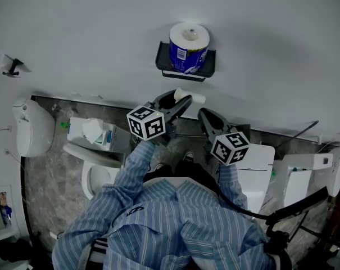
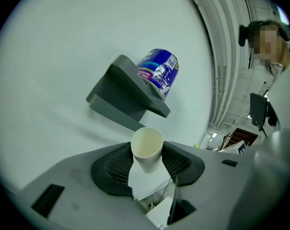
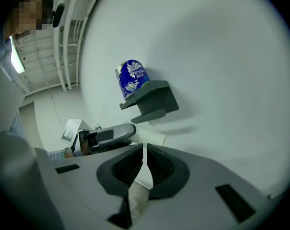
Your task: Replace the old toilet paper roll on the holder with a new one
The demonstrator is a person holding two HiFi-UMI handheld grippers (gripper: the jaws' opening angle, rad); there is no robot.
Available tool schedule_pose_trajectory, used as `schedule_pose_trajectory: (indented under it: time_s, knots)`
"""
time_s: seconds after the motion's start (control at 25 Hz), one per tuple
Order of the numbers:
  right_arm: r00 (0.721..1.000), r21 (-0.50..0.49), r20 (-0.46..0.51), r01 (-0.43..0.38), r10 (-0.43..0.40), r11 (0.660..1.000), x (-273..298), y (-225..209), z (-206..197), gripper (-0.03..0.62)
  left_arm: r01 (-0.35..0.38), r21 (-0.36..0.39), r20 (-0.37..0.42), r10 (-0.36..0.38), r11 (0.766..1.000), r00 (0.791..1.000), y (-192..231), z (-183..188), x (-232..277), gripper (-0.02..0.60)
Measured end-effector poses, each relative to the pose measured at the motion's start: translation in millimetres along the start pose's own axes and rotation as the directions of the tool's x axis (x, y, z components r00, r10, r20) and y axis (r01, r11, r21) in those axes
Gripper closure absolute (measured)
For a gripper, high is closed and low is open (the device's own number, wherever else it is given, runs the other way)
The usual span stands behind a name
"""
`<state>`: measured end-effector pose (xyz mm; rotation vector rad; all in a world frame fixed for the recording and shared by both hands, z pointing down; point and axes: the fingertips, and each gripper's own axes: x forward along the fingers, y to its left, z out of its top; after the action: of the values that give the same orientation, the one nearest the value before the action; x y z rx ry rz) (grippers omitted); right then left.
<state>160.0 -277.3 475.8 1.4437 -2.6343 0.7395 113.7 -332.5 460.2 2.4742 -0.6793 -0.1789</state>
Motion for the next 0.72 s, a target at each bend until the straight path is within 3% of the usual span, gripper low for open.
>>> schedule_pose_trajectory:
  time_s: [0.16,0.32,0.52,0.72]
  knots:
    - [0.997,-0.061,0.049,-0.049,0.052,0.997,3.0,23.4,22.3,0.578,-0.061,0.020,0.011,0.061,0.998,0.998,16.1,4.3,-31.1,0.396]
    - [0.992,-0.066,0.062,-0.109,0.113,0.992,10.5,40.6,33.1,0.466,-0.109,0.012,0.030,0.109,0.994,0.994,30.6,6.7,-61.0,0.396]
    - [0.994,-0.129,0.087,-0.061,0.073,0.990,17.8,49.9,55.9,0.373,-0.150,0.020,0.036,0.149,0.988,0.988,39.6,6.4,-89.7,0.396]
    - [0.981,-0.157,0.191,0.050,-0.019,0.986,14.7,51.1,99.5,0.329,-0.164,0.002,0.034,0.164,0.986,0.986,42.3,0.4,-109.1,0.395]
